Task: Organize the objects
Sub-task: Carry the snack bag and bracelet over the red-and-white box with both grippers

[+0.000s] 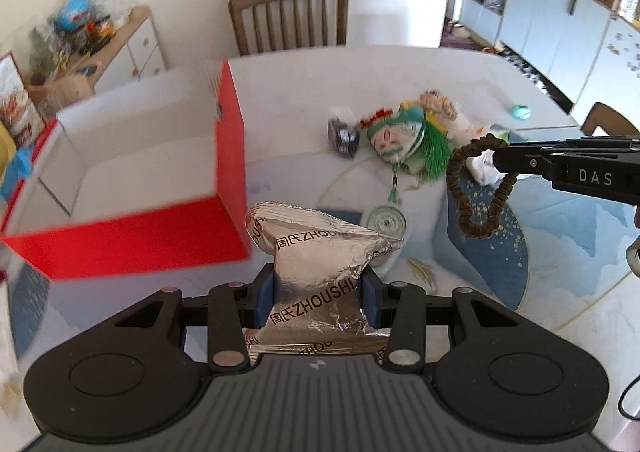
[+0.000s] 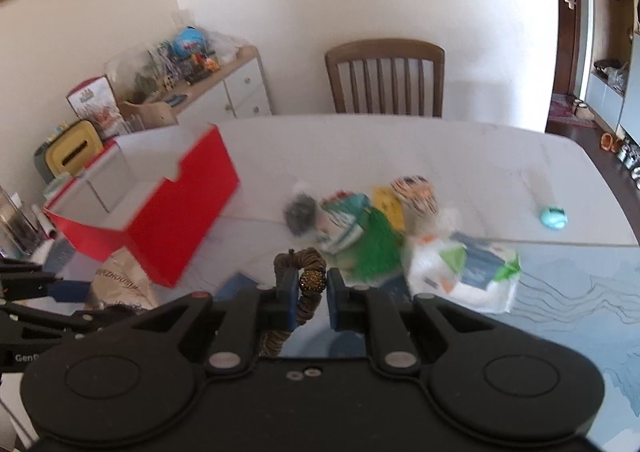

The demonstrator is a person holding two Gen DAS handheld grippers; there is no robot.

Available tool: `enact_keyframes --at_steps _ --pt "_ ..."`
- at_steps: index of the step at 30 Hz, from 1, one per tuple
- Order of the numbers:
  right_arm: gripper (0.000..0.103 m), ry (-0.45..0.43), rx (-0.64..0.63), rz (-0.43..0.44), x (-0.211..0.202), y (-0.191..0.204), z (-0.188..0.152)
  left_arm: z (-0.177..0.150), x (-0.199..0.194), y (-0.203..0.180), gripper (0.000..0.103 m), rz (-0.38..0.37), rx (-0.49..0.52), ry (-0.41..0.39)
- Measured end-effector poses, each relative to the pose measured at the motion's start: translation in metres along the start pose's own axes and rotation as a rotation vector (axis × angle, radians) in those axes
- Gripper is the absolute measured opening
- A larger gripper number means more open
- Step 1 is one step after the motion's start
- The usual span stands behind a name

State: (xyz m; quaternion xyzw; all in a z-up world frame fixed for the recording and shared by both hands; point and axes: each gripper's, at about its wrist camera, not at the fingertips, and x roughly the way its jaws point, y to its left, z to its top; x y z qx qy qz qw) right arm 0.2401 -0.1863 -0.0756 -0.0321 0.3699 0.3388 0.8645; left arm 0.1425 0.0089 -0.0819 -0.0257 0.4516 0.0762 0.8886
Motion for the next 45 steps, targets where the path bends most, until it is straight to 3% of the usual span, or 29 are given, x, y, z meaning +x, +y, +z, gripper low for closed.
enact_keyframes --at_steps 11,22,34,45 --pt "0.013 -0.052 -0.075 0.033 0.000 0.085 0.043 0.022 -0.035 0.083 0.043 -0.019 0.028 -0.053" --pt "0.013 -0.063 -0.160 0.074 0.050 0.169 0.081 0.048 -0.018 0.181 0.043 0.056 -0.018 -0.038" --pt "0.013 0.057 -0.190 0.051 0.143 0.216 0.085 0.067 0.050 0.237 0.043 0.113 -0.015 0.046" --pt "0.013 0.226 -0.244 0.012 0.205 0.229 0.071 0.074 0.114 0.242 0.043 0.111 0.011 0.152"
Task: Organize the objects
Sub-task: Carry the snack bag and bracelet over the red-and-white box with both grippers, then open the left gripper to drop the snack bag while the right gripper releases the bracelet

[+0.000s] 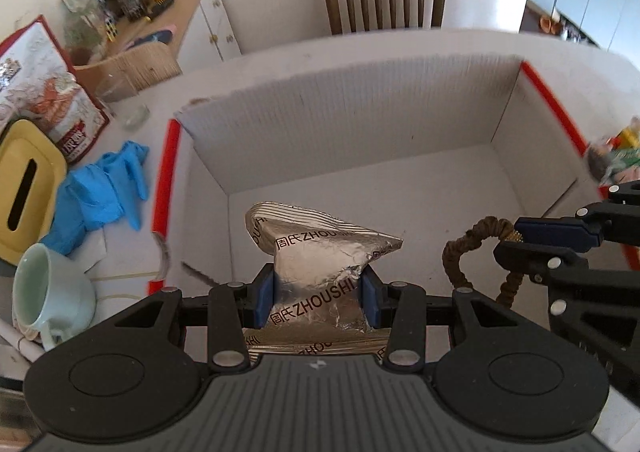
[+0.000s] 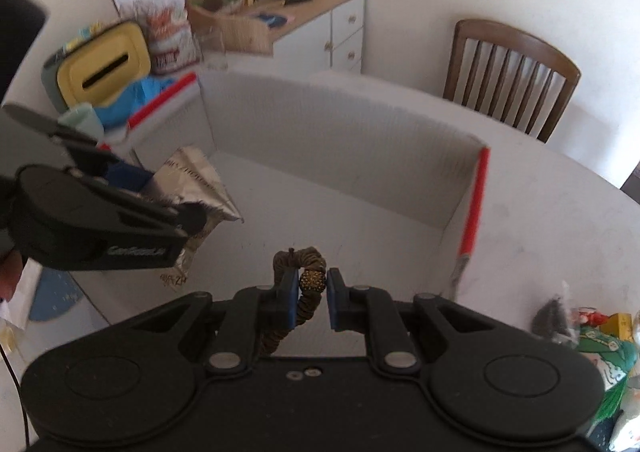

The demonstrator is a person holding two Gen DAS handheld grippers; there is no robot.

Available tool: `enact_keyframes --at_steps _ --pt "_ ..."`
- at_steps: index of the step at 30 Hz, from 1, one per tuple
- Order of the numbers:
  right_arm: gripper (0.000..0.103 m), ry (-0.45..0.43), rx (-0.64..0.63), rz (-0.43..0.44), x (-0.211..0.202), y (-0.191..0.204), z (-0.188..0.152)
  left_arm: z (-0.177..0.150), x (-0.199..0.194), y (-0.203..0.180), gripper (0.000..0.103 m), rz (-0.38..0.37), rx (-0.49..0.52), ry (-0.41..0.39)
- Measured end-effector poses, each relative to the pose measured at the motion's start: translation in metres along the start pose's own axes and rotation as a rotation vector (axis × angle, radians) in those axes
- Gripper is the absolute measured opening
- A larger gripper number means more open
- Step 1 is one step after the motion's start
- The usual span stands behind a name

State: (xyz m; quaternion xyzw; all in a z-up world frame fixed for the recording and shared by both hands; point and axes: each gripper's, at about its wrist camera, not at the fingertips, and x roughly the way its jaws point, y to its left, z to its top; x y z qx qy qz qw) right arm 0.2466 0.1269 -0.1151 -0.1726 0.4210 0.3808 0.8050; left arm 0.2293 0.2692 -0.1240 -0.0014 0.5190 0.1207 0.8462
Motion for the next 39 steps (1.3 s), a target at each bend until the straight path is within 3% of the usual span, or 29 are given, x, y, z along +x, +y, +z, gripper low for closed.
enact_keyframes --at_steps 9,19,28,39 --pt "0.013 0.088 -0.033 -0.006 0.019 0.003 0.003 0.004 0.033 -0.003 0.043 -0.032 0.017 0.115" --pt "0.013 0.137 -0.073 -0.021 0.030 0.009 0.001 0.006 0.042 -0.002 0.044 -0.042 0.026 0.150" --pt "0.016 0.129 -0.058 0.005 0.023 0.009 -0.002 0.007 0.032 0.002 0.059 -0.030 0.009 0.108" --pt "0.020 0.048 0.004 0.069 -0.018 -0.005 0.000 0.006 -0.012 0.008 0.059 -0.042 -0.030 0.020"
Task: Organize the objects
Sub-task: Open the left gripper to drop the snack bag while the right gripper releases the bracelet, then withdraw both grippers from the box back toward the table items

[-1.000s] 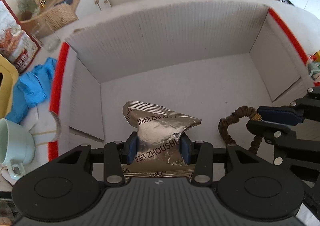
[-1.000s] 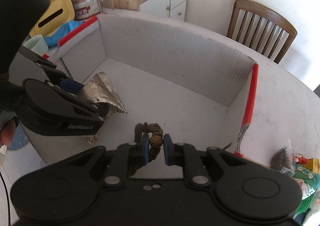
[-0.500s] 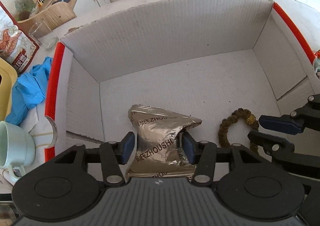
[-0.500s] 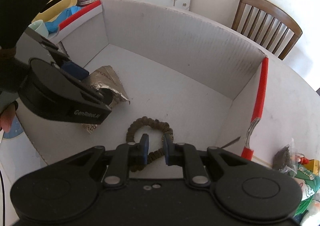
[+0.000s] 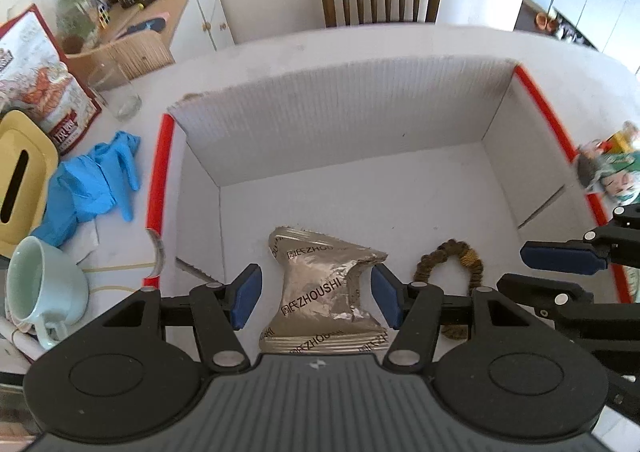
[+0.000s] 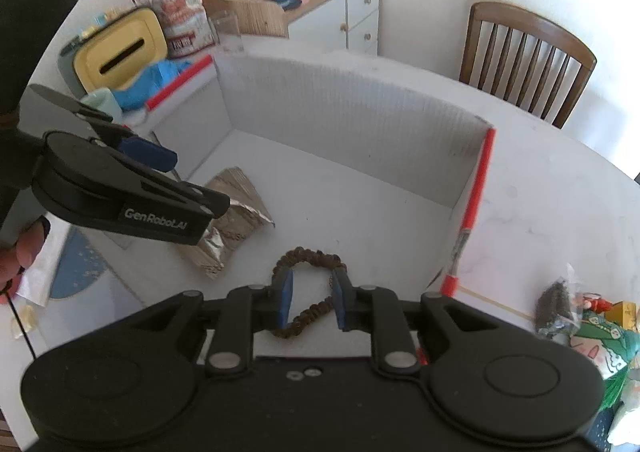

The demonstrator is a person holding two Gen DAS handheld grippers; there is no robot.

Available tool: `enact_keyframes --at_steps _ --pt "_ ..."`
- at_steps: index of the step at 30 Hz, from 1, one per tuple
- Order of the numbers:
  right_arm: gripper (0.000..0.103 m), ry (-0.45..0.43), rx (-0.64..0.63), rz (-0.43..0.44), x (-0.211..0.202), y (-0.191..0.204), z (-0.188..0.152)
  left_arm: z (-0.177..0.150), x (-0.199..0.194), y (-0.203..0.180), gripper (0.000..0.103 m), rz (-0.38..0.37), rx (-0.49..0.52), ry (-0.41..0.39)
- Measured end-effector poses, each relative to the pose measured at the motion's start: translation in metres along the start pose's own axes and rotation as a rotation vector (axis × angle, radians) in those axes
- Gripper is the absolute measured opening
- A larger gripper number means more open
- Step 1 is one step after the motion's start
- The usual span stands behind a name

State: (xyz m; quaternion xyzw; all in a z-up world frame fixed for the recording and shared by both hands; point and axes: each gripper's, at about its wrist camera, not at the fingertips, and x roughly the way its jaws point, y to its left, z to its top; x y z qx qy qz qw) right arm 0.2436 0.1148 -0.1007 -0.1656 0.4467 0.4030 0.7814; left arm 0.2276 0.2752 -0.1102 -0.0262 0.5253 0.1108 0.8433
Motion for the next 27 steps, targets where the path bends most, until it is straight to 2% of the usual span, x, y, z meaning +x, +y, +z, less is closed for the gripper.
enact_keyframes --at_steps 5,11,13,16,20,27 --pt "0.021 -0.050 0.024 0.040 -0.026 -0.005 -0.003 -0.005 -0.027 -0.003 0.059 -0.033 -0.032 -0.057" --pt "0.024 -0.112 0.050 0.089 -0.063 -0.013 -0.014 -0.015 -0.061 -0.019 0.060 -0.029 -0.020 -0.151" --pt "0.026 -0.134 0.046 0.093 -0.077 -0.016 -0.022 -0.021 -0.075 -0.026 0.063 -0.038 -0.013 -0.189" --pt "0.033 -0.169 0.037 0.089 -0.098 -0.022 -0.034 -0.030 -0.096 -0.040 0.067 -0.043 0.004 -0.244" --pt "0.052 -0.214 0.048 0.074 -0.124 -0.033 -0.053 -0.041 -0.116 -0.061 0.071 -0.064 0.029 -0.290" --pt "0.064 -0.261 0.090 0.056 -0.155 -0.054 -0.088 -0.057 -0.133 -0.097 0.077 -0.104 0.046 -0.322"
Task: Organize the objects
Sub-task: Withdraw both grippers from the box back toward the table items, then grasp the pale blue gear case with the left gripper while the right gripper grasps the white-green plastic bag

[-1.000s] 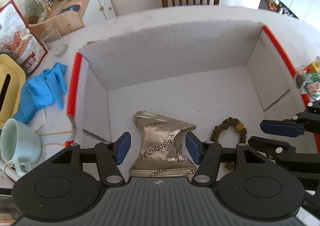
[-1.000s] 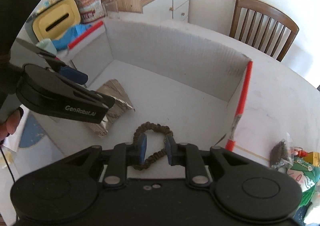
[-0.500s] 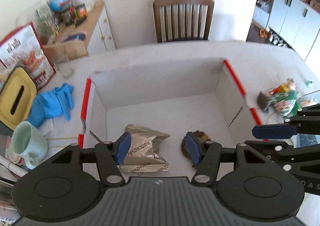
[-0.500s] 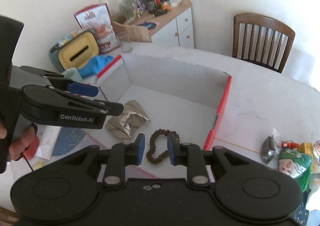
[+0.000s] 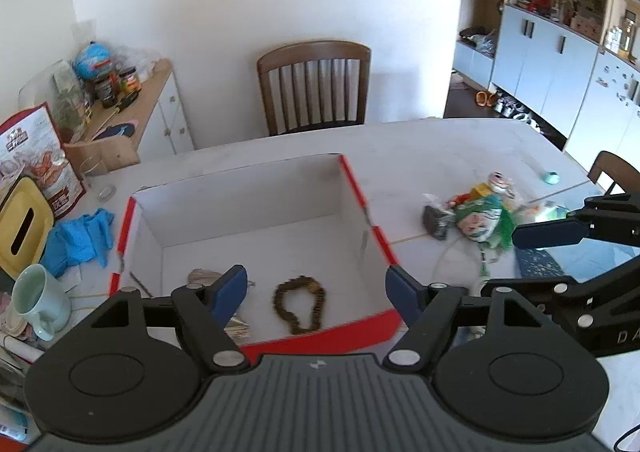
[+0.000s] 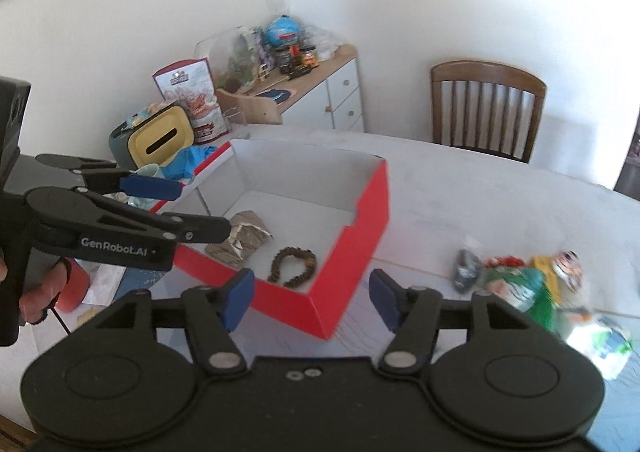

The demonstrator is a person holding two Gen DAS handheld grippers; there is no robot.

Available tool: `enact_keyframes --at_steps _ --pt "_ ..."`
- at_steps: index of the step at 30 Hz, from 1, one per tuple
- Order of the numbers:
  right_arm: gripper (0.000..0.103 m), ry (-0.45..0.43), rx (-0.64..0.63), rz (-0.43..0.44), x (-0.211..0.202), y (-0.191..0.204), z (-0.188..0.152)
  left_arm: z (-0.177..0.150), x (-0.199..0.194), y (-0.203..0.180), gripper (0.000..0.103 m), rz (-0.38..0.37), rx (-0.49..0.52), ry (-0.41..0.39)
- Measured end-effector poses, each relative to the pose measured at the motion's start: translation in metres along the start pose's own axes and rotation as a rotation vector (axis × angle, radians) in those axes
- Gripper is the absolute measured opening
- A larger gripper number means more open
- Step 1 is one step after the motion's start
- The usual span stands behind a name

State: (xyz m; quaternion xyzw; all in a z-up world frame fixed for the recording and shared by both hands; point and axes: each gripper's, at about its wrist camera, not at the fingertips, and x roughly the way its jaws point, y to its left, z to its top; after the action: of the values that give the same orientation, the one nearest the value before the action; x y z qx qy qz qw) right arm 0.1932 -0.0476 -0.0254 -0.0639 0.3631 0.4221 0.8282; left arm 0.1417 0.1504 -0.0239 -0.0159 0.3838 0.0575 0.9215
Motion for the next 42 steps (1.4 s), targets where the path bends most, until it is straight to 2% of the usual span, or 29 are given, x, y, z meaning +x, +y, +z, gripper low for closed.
enact_keyframes --at_steps 5,7,15,20,23,32,42 --pt "0.080 -0.033 0.038 -0.022 -0.026 -0.020 -0.017 -0.006 -0.008 -0.027 0.082 -0.031 0.006 -0.017" --pt "0.083 -0.044 0.049 -0.043 -0.036 -0.030 -0.025 -0.008 -0.010 -0.036 0.083 -0.043 -0.004 -0.028" --pt "0.087 -0.067 0.107 -0.132 -0.073 -0.078 -0.054 -0.015 -0.009 -0.077 0.086 -0.090 0.024 -0.031" --pt "0.088 -0.064 0.150 -0.197 -0.092 -0.113 -0.070 -0.021 0.000 -0.099 0.098 -0.115 0.023 -0.020" --pt "0.088 -0.059 0.168 -0.228 -0.100 -0.134 -0.080 -0.026 0.008 -0.111 0.102 -0.131 0.021 -0.022" --pt "0.088 -0.034 0.160 -0.272 -0.098 -0.190 -0.095 -0.039 0.043 -0.144 0.103 -0.124 -0.010 0.006" --pt "0.088 0.052 0.099 -0.234 -0.060 -0.249 -0.090 -0.049 0.088 -0.169 0.103 -0.117 -0.061 0.064"
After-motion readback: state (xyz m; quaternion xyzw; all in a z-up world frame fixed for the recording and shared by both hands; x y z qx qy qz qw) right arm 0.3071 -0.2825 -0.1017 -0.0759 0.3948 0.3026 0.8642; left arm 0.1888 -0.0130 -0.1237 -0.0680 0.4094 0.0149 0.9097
